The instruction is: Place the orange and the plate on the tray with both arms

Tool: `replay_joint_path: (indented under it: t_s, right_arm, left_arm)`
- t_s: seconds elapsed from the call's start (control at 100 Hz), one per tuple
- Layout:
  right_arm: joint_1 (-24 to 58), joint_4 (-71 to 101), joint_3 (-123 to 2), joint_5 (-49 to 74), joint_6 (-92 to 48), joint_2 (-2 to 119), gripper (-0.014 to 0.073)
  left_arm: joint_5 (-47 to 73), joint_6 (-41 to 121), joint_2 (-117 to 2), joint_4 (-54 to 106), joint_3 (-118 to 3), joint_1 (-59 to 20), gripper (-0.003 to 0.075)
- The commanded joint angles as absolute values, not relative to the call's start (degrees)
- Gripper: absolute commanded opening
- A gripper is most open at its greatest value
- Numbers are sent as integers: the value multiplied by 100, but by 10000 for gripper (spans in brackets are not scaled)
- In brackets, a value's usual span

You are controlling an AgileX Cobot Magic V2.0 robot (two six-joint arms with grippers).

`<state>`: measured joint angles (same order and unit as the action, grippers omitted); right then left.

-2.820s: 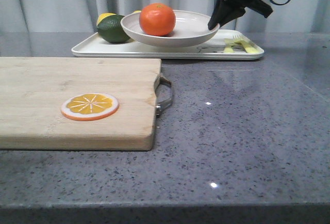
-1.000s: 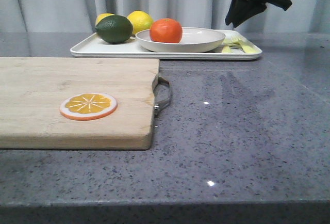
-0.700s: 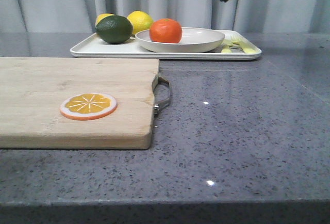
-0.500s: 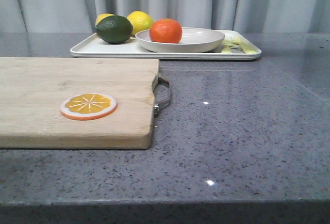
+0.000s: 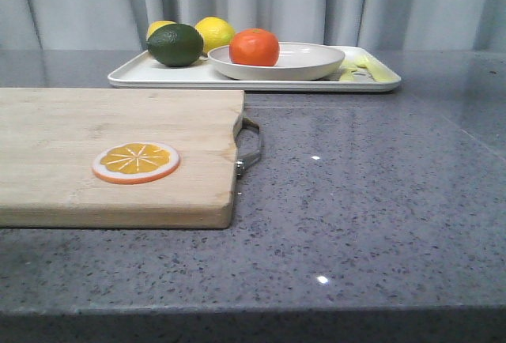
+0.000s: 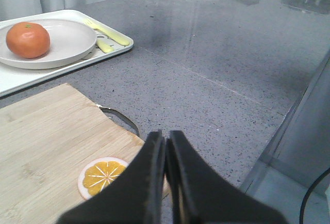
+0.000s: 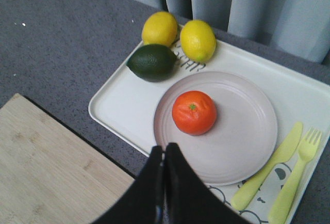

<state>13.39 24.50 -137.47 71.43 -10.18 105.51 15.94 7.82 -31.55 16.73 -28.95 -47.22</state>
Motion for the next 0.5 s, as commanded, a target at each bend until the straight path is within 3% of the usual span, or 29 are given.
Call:
replay_joint_path:
  t_s: [0.0,0.2,0.49]
  right_arm:
    - [1351,2565,-13750,7243,-1091,9976,-67]
    - [1368,2559,-12787,7061,-1091,9242,-67]
    - [1368,2559,-9729,5673,-1362,7267,-67]
  left_arm:
    - [1183,801,-3164,1709,-3038,-4738,-20]
    - [1156,801,-3164,1709,-3038,-4738,-20]
    - [1182,801,-3164,1709,-3038,-4738,-20]
